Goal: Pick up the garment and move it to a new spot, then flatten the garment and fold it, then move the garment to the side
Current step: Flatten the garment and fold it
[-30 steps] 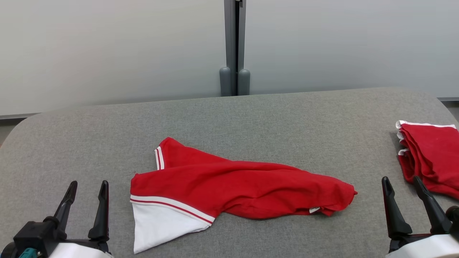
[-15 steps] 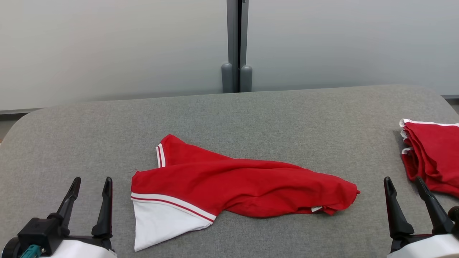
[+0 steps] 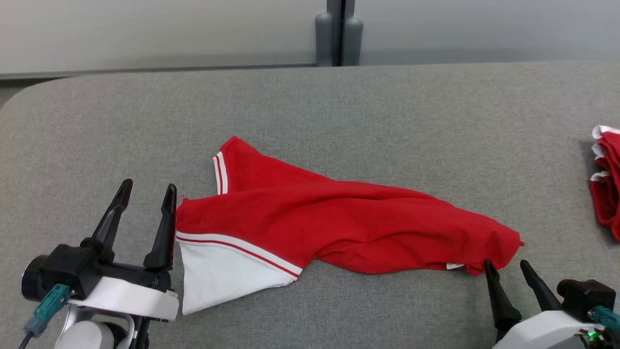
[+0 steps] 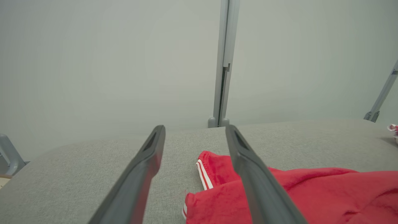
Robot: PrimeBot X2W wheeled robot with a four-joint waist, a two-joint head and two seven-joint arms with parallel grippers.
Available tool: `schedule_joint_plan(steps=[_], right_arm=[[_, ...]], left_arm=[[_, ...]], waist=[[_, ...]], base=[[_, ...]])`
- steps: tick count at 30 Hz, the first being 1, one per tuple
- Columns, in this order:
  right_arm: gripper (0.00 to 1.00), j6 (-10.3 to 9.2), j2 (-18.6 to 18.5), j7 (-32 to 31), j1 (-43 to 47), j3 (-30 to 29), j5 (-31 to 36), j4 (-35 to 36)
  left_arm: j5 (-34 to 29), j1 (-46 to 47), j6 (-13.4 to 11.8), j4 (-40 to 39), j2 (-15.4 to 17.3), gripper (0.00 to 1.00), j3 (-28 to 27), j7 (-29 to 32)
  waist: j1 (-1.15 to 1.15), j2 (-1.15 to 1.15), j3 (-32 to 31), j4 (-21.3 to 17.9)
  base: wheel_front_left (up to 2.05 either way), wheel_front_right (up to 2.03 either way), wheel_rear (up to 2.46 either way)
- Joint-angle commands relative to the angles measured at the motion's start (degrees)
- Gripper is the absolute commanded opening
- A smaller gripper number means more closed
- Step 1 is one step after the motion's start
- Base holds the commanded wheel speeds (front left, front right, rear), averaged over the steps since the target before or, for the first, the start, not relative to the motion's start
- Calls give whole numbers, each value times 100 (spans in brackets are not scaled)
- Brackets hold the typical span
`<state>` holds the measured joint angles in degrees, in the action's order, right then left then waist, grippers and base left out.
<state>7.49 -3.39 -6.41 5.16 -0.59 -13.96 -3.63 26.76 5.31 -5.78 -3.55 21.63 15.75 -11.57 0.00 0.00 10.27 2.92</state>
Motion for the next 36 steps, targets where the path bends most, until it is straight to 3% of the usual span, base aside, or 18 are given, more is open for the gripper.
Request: schedule_joint_plan(steps=[1,3,4,6,14,20,24,30,36], right_arm=[[100,0,-27,89,-165,34,-45,-194],[100,0,-29,133,-226,58,-48,-318],[75,0,-29,176,-295,83,-91,-420],[0,-1,-87,260,-393,145,-118,-501],[0,-2,-620,514,-726,-34,32,207],[0,-1,-1005,284,-1095,-193,-161,473],[0,-1,-847,93,-729,-140,-389,254],[0,0,-506,316,-130,-94,-730,-340],[0,0,-544,671,-172,20,-796,-564]], left_arm=[[-22,173,63,73,-13,100,5,-61],[-37,232,83,137,-27,100,30,-87],[-48,275,114,184,-42,100,35,-118],[-65,358,140,269,-69,100,49,-162],[-113,547,217,420,-111,100,1,-270],[-108,582,233,471,-124,100,-74,-318],[-73,613,285,520,-153,100,-83,-332],[-38,638,333,618,-187,100,-114,-352],[-80,672,363,698,-193,100,-126,-353]], waist=[[0,0,283,137],[0,0,312,158],[0,0,339,170],[0,0,370,184],[0,0,430,96],[0,0,475,-62],[0,0,531,-82],[0,0,593,-166],[0,0,585,-219]], base=[[0,0,0],[0,0,0],[0,0,0],[0,0,0],[0,0,0],[0,0,0],[0,0,0],[0,0,0],[0,0,0]])
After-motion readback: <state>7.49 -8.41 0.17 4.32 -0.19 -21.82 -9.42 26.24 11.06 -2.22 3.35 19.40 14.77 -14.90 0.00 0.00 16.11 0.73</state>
